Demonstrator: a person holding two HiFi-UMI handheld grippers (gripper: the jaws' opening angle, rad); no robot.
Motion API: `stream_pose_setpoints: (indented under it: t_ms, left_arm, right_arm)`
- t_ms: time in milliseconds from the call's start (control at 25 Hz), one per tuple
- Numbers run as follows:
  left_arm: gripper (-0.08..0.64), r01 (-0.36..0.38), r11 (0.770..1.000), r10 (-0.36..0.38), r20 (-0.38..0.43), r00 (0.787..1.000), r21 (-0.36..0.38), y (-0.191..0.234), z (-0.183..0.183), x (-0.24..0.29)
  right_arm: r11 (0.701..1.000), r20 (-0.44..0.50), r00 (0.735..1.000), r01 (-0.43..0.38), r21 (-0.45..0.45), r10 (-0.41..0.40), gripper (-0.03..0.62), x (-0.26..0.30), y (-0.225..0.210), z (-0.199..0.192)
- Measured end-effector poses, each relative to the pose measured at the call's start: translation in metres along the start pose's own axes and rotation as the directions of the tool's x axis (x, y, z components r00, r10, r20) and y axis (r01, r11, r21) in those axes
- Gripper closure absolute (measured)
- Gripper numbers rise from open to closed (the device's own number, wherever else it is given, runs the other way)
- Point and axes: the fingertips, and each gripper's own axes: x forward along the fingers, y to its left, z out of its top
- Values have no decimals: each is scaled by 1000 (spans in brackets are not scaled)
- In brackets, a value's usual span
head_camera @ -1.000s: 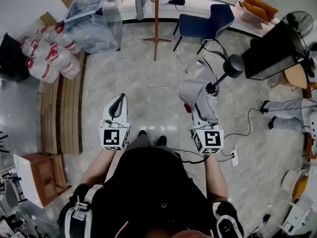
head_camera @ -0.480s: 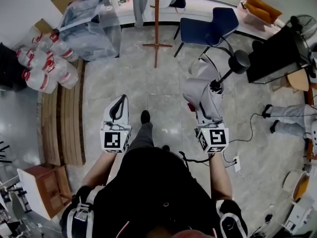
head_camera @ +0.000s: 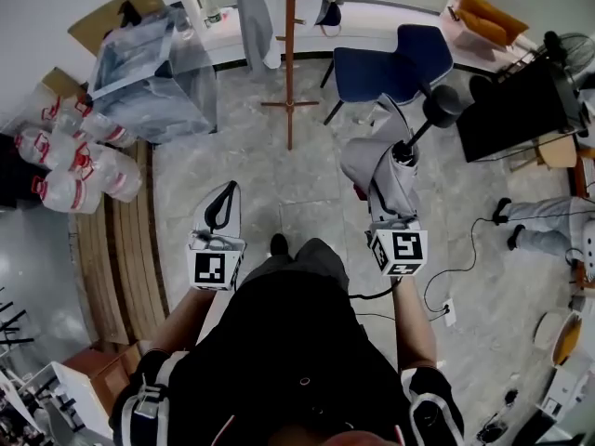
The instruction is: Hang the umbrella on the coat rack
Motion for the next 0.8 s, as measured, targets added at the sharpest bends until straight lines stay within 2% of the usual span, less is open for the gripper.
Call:
stream_pose_setpoints:
  t_ms: [240,360,480,680,800]
  left_arm:
    - [558,9,1000,-8,-41,999,7,19,-13,70]
    - [558,-17,1000,17,-39,999,6,28,-14,109]
    - [558,-50,999,50,-81,995,9,41,-19,141]
    - [558,-84,996,83,-52,995,-21,61,-10,187]
    - [558,-71,997,70,-53,996,-14,72,-16,208]
  right_arm:
    - [999,-5,1000,-25,-33,25,460,87,-45,2]
    - [998,-18,999,-48,-30,47,460,133,-68,-7]
    - [996,-27,996,-82,-28,81,461,180,-86,-11]
    - [991,-67,990,-128,-48,125,461,244,-102,-32]
    - [990,-97,987,-133,-53,127,461,275,-105,-47]
